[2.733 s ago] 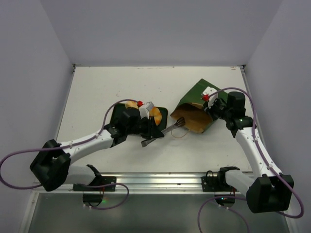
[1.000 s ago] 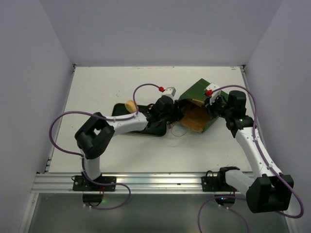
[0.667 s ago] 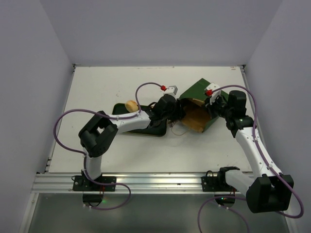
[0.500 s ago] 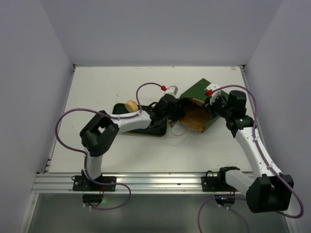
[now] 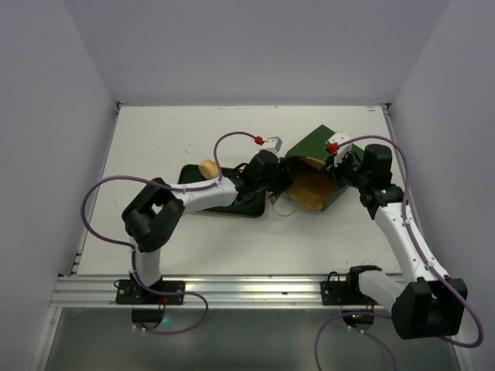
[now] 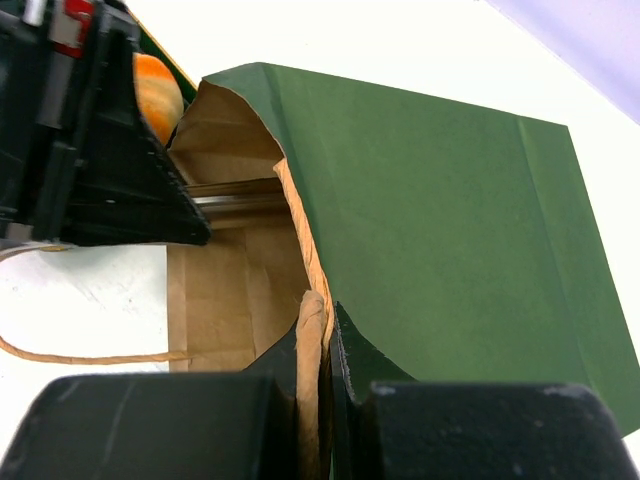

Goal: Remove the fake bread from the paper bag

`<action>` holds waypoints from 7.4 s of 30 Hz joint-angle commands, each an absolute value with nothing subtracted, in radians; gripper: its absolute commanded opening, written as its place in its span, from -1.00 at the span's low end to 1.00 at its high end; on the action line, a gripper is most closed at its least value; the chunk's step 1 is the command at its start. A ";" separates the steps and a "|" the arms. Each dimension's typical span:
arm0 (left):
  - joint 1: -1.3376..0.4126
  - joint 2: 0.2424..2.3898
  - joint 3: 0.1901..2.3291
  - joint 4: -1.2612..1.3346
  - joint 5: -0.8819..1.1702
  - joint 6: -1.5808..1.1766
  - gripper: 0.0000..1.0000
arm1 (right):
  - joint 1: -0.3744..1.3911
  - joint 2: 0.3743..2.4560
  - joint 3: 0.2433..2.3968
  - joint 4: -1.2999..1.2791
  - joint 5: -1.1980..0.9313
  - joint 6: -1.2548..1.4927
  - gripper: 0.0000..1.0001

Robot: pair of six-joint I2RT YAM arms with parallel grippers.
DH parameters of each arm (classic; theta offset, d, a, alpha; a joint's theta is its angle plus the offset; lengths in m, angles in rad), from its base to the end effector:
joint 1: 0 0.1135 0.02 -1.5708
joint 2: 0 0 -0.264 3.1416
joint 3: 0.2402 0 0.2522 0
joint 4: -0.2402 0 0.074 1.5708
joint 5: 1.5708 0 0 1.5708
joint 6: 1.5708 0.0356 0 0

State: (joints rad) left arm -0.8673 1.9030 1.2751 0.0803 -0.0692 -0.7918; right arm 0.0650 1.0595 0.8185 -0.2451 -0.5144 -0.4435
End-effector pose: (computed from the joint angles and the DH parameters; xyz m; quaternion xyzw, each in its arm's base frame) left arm 0.2820 -0.3287 0.2107 0.0160 0.8715 -0.3405 0.3526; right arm 0.2342 0.0328 0.2945 -0.3354 0.7687 0.1201 0.5312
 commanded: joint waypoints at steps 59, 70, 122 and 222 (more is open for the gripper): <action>-0.729 0.686 0.657 -0.342 0.034 -1.029 -1.00 | 0.063 1.025 0.788 -0.097 -0.359 -0.357 -1.00; -0.709 0.400 0.563 -0.682 -0.256 -1.370 -1.00 | 0.063 1.019 0.785 -0.092 -0.364 -0.350 -1.00; -0.658 0.632 0.552 -0.575 -0.187 -1.402 0.00 | 0.063 1.017 0.784 -0.091 -0.357 -0.353 -1.00; -0.880 1.747 0.857 0.637 0.170 -1.468 -0.42 | 0.043 1.017 0.807 -0.385 -0.670 -0.762 -0.92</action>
